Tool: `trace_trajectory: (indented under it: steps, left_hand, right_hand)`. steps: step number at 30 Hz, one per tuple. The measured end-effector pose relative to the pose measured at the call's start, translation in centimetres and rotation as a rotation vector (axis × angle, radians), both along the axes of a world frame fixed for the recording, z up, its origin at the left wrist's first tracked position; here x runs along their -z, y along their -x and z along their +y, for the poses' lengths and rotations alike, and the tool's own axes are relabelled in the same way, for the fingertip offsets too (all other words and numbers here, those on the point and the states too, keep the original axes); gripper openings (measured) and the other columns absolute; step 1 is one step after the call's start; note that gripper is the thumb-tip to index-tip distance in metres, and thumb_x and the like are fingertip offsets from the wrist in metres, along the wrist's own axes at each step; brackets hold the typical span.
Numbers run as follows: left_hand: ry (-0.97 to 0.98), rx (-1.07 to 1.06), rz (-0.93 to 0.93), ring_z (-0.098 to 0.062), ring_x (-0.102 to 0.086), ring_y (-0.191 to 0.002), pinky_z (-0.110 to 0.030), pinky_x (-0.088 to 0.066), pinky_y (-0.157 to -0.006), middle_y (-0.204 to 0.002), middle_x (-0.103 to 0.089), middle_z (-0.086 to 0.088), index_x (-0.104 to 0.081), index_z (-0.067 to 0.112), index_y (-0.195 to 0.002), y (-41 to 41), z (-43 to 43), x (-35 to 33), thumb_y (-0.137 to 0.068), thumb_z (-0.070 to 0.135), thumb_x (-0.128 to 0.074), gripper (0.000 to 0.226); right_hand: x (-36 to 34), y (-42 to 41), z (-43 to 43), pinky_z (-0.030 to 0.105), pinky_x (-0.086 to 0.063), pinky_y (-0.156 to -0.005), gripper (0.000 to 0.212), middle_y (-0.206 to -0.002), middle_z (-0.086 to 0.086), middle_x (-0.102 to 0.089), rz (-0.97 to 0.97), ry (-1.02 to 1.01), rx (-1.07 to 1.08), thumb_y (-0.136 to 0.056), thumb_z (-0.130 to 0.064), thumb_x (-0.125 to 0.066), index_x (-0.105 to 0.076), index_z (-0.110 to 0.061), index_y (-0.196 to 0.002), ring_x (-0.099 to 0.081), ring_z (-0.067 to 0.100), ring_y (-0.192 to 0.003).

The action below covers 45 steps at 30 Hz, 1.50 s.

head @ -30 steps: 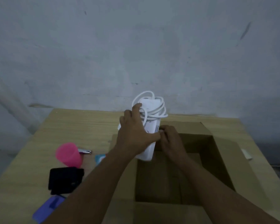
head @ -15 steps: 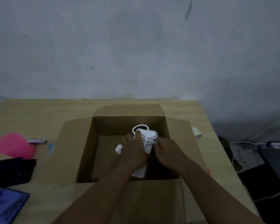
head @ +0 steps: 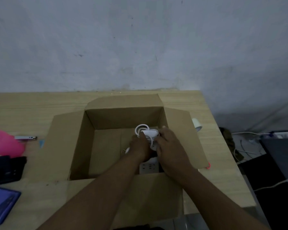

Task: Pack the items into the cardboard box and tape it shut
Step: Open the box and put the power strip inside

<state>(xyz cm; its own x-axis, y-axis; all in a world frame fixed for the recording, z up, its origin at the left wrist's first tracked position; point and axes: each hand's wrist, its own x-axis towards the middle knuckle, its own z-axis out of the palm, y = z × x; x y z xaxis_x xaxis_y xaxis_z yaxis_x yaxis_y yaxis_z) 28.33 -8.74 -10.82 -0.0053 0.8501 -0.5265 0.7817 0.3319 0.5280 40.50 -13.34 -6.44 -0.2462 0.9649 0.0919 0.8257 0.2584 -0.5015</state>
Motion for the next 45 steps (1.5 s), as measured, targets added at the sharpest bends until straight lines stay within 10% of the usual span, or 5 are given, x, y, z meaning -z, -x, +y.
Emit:
trace_trajectory:
  steps: [5,16,24,39,45]
  left_hand:
    - [-0.004,0.025,-0.303,-0.015,-0.055,-0.107,-0.028,-0.05,-0.083,-0.132,-0.052,-0.002,-0.022,0.008,-0.146,2.7,0.6,-0.3,-0.07,0.032,-0.085,0.102]
    - [-0.204,0.329,0.274,-0.027,-0.056,-0.111,-0.041,-0.042,-0.096,-0.123,-0.061,-0.006,-0.056,0.021,-0.119,4.9,0.6,0.0,-0.092,0.022,-0.055,0.027]
    - [-0.634,0.385,0.495,-0.026,-0.042,-0.119,-0.037,-0.032,-0.092,-0.122,-0.053,-0.004,-0.059,0.019,-0.118,4.9,2.3,-0.8,-0.087,0.019,-0.058,0.031]
    - [-0.562,0.208,0.159,-0.023,-0.052,-0.102,-0.034,-0.032,-0.083,-0.109,-0.059,-0.002,-0.063,0.019,-0.094,1.4,1.9,-1.0,-0.093,0.016,-0.05,0.013]
    - [-0.529,0.363,0.081,-0.032,-0.049,-0.105,-0.03,-0.032,-0.082,-0.113,-0.055,-0.012,-0.066,0.011,-0.107,4.4,2.3,-0.6,-0.082,0.006,-0.063,0.026]
  right_hand:
    - [1.1,-1.0,0.2,0.046,-0.028,-0.112,0.053,-0.136,0.023,-0.051,-0.012,-0.066,0.103,-0.09,-0.019,-0.03,-0.05,0.005,-0.132,-0.041,0.039,-0.133]
    - [1.5,-0.8,0.6,0.041,-0.024,-0.114,0.046,-0.138,0.014,-0.051,-0.035,-0.092,0.072,-0.084,-0.003,-0.049,-0.056,-0.004,-0.129,-0.024,0.033,-0.143]
    - [1.5,-0.9,0.9,0.048,-0.017,-0.117,0.056,-0.132,0.016,-0.054,-0.322,-0.053,-0.037,-0.083,-0.025,-0.028,-0.061,-0.004,-0.123,-0.031,0.038,-0.139]
    - [1.0,-0.6,1.1,0.048,-0.016,-0.117,0.049,-0.117,0.013,-0.065,-0.423,-0.102,-0.089,-0.087,-0.027,-0.032,-0.068,-0.007,-0.113,-0.05,0.031,-0.124]
    - [1.4,-0.5,0.9,0.051,-0.017,-0.118,0.049,-0.136,0.014,-0.05,-0.445,-0.012,-0.034,-0.084,-0.028,-0.042,-0.058,-0.013,-0.127,-0.023,0.038,-0.142]
